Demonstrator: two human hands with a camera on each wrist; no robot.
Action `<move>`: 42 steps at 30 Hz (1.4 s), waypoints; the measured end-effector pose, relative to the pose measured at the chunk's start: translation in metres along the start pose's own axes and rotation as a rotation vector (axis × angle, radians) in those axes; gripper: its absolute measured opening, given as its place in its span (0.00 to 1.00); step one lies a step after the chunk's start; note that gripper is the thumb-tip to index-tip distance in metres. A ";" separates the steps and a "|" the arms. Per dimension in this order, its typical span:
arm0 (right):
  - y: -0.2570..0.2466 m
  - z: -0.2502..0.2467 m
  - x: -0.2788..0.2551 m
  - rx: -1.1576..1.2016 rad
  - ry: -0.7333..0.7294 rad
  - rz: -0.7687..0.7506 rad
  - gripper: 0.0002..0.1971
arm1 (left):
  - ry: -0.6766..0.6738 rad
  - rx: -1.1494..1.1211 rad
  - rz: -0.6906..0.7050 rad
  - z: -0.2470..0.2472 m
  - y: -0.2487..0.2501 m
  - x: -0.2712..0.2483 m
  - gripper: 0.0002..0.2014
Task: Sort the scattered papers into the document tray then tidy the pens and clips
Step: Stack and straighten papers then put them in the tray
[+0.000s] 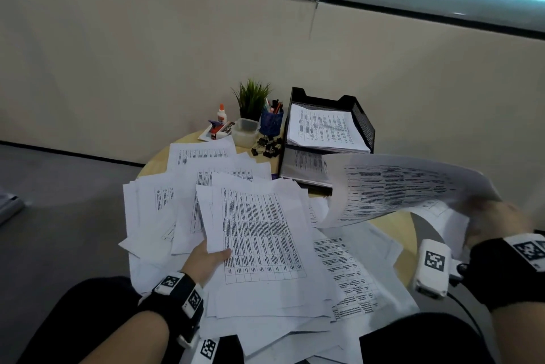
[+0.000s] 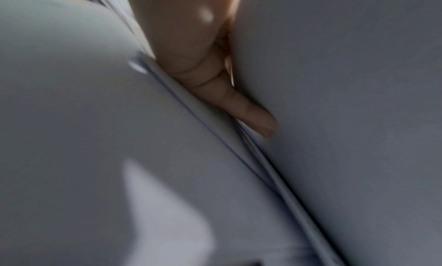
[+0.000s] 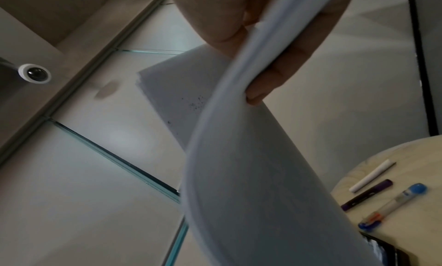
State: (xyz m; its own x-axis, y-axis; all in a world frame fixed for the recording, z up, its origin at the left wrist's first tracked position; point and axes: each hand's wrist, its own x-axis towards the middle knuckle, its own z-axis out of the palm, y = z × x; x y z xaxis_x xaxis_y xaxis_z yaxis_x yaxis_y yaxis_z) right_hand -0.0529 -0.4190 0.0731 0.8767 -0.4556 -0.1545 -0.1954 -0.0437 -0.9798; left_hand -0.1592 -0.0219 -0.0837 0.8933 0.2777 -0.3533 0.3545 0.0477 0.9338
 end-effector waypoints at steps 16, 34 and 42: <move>-0.037 -0.002 -0.033 0.259 -0.133 -0.113 0.20 | 0.004 0.041 0.028 0.000 -0.005 0.004 0.23; 0.145 0.089 -0.057 -0.088 -0.262 0.469 0.09 | -0.011 -0.047 -0.014 -0.001 -0.003 0.004 0.23; 0.129 0.093 -0.015 -0.566 -0.079 0.252 0.19 | -0.021 -0.041 0.009 0.001 -0.001 0.003 0.24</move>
State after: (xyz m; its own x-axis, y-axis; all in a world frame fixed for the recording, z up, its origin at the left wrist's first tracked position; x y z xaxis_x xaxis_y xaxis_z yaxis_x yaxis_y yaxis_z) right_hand -0.0499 -0.3350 -0.0624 0.7989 -0.4471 -0.4023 -0.5842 -0.4174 -0.6961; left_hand -0.1563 -0.0222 -0.0854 0.9024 0.2577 -0.3453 0.3349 0.0849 0.9384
